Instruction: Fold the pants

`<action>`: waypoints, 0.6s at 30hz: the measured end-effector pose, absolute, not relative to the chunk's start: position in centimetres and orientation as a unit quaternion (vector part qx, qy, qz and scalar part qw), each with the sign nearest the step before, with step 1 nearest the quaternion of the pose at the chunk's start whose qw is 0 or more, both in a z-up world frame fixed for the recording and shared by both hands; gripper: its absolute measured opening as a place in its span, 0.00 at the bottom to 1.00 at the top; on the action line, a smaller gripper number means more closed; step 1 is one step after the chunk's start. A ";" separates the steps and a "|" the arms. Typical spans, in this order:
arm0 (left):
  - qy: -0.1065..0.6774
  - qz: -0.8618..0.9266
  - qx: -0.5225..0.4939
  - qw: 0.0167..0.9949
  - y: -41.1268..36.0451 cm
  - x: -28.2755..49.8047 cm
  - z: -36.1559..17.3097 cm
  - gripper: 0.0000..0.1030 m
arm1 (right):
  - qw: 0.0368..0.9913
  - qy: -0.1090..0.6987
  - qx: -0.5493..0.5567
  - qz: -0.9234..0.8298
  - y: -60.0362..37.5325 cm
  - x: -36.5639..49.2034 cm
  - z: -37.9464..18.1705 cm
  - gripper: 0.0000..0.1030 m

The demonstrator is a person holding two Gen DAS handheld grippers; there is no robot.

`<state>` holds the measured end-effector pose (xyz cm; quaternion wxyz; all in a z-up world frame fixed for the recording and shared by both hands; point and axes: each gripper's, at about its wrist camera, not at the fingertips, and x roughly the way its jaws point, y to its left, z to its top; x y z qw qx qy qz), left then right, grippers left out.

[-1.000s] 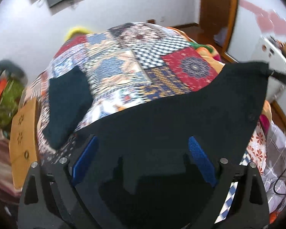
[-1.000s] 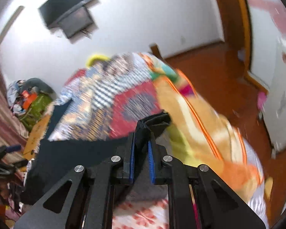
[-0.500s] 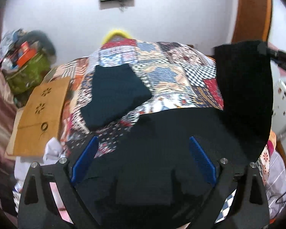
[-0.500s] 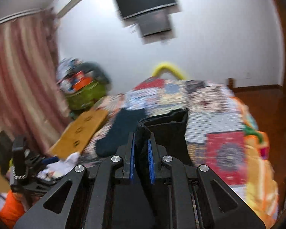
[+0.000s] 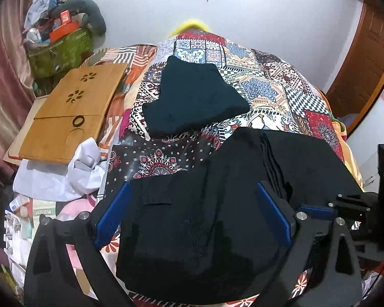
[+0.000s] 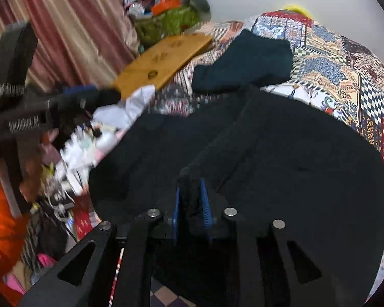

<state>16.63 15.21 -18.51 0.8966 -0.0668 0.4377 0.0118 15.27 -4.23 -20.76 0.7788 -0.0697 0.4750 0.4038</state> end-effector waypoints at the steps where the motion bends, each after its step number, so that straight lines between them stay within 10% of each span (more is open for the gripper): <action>1: 0.438 0.011 -0.065 0.897 15.0 16.8 -18.5 0.94 | 0.778 0.472 -0.077 0.408 -4.3 15.2 -20.5 0.22; 18: 0.454 -0.114 0.043 0.882 1.4 25.2 -17.6 0.94 | 0.858 0.418 -0.042 0.295 -16.0 21.0 -14.5 0.41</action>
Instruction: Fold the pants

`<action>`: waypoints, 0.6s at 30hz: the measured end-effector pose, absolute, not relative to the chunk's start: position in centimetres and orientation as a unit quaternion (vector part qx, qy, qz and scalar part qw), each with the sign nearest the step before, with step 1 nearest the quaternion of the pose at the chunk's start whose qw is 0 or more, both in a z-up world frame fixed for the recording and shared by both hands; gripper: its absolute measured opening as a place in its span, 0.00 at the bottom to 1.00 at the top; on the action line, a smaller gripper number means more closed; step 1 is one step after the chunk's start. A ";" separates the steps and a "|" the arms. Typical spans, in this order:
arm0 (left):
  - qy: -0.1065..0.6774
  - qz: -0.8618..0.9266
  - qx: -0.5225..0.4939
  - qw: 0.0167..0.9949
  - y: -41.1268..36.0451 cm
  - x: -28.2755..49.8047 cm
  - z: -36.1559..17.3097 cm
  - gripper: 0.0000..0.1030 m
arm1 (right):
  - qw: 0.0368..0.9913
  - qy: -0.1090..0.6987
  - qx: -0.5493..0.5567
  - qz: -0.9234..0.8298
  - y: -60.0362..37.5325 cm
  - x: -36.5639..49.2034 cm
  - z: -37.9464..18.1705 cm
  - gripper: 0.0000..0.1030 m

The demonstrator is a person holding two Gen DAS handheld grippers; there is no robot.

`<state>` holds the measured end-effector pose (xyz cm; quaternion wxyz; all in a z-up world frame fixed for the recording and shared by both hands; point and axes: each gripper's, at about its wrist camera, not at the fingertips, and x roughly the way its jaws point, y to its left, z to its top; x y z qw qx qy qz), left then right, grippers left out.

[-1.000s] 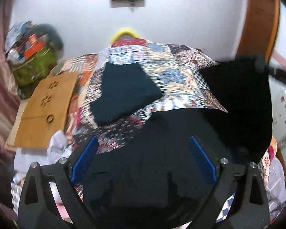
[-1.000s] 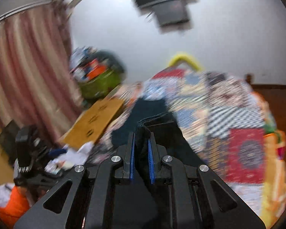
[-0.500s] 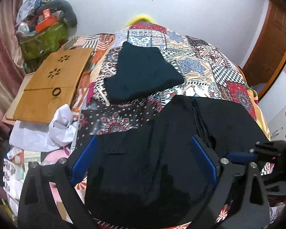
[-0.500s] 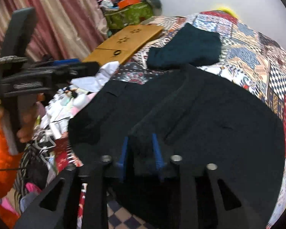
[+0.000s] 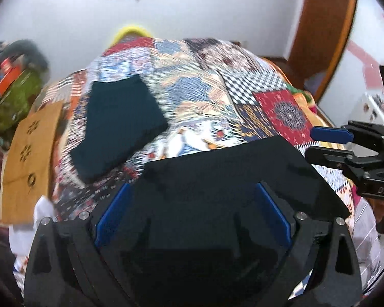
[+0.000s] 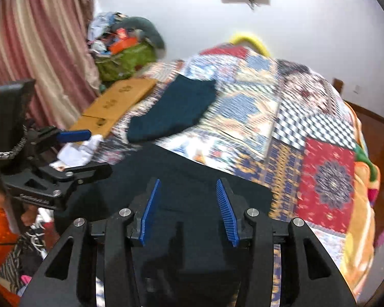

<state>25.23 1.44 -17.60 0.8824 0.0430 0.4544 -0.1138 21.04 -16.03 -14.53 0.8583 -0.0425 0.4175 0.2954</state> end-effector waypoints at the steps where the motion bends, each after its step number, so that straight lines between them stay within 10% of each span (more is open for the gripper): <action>1: 0.465 -0.118 0.050 0.876 0.5 26.0 -18.3 0.94 | 0.856 0.426 -0.046 0.288 -16.4 21.4 -15.2 0.41; 18: 0.528 -0.108 0.068 0.840 -0.9 25.7 -25.0 0.97 | 0.824 0.499 -0.047 0.262 -18.6 21.0 -22.4 0.49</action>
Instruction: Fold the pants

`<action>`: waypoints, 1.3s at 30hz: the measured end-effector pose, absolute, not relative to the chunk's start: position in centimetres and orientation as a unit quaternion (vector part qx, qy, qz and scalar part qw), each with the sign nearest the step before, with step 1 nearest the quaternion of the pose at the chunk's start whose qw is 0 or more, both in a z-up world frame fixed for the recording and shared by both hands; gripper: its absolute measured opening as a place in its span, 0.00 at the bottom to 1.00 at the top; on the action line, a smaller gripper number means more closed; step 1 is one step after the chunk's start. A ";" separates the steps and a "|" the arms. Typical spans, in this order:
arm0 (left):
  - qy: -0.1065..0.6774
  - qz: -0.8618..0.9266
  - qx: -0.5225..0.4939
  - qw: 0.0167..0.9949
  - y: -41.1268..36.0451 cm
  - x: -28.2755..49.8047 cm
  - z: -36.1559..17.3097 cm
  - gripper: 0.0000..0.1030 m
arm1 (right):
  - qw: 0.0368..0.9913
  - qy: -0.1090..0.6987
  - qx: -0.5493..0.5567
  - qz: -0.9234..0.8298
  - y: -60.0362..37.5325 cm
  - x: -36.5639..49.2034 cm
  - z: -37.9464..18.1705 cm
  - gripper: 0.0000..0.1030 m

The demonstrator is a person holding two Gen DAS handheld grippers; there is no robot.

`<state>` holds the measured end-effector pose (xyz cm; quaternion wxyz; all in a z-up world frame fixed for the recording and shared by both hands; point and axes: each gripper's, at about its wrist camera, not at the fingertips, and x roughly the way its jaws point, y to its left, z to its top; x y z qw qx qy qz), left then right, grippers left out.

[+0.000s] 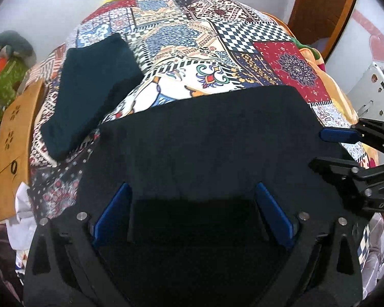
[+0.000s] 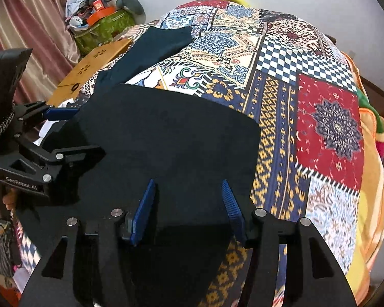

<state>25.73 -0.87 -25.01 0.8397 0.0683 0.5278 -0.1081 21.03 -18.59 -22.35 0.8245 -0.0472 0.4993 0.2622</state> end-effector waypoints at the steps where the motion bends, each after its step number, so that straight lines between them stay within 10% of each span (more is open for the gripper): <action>1: 0.525 -0.103 0.071 0.842 -0.8 25.4 -24.8 0.97 | 0.824 0.500 -0.045 0.263 -18.8 20.5 -22.2 0.49; 21: 0.469 0.007 0.048 0.882 7.4 15.5 -20.2 0.97 | 0.845 0.452 -0.067 0.277 -17.2 16.7 -17.3 0.53; 39: 0.517 0.007 -0.298 0.802 20.3 6.1 -26.5 0.97 | 0.793 0.464 -0.118 0.376 -4.9 15.2 -20.8 0.58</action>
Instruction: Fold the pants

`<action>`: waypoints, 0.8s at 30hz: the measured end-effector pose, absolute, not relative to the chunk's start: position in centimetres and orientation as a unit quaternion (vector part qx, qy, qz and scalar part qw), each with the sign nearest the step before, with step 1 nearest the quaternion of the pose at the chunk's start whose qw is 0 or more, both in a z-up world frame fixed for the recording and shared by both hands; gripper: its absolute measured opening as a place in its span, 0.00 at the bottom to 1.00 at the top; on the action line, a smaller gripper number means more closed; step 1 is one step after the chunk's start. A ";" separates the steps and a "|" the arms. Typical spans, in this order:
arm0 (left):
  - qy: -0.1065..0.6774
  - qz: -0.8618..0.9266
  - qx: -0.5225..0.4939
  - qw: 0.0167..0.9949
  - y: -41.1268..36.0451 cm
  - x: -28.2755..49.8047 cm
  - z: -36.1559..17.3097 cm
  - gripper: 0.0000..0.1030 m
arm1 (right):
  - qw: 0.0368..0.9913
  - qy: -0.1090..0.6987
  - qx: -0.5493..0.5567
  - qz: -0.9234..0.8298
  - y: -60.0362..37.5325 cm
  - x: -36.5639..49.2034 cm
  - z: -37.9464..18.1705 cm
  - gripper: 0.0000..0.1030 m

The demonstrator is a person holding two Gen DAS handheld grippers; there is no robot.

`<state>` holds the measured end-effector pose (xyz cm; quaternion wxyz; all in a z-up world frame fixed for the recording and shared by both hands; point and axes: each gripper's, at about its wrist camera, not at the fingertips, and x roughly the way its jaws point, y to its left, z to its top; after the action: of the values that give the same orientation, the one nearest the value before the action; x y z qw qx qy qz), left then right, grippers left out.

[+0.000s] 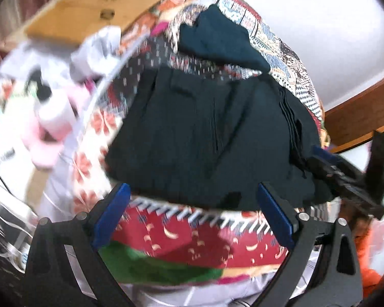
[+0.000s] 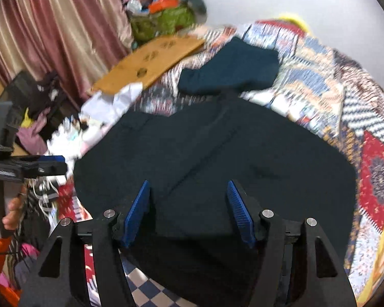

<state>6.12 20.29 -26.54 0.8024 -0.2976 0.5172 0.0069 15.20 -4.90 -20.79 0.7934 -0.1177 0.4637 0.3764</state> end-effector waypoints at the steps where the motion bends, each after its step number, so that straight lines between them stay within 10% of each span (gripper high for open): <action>1: 0.521 0.001 -0.312 0.794 20.4 5.8 -27.2 0.97 | 0.787 0.472 -0.127 0.376 -4.6 15.2 -21.7 0.59; 20: 0.493 0.002 -0.500 0.712 23.9 8.7 -34.3 0.97 | 0.791 0.452 -0.137 0.388 -4.4 14.6 -21.8 0.61; 24: 0.506 0.066 -0.444 0.736 23.7 8.7 -33.6 0.53 | 0.792 0.454 -0.127 0.389 -4.6 14.7 -21.8 0.61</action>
<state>8.71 23.71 -33.62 0.7363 -0.4437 0.5065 0.0665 14.67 -4.63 -21.77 0.7917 -0.1274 0.4538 0.3887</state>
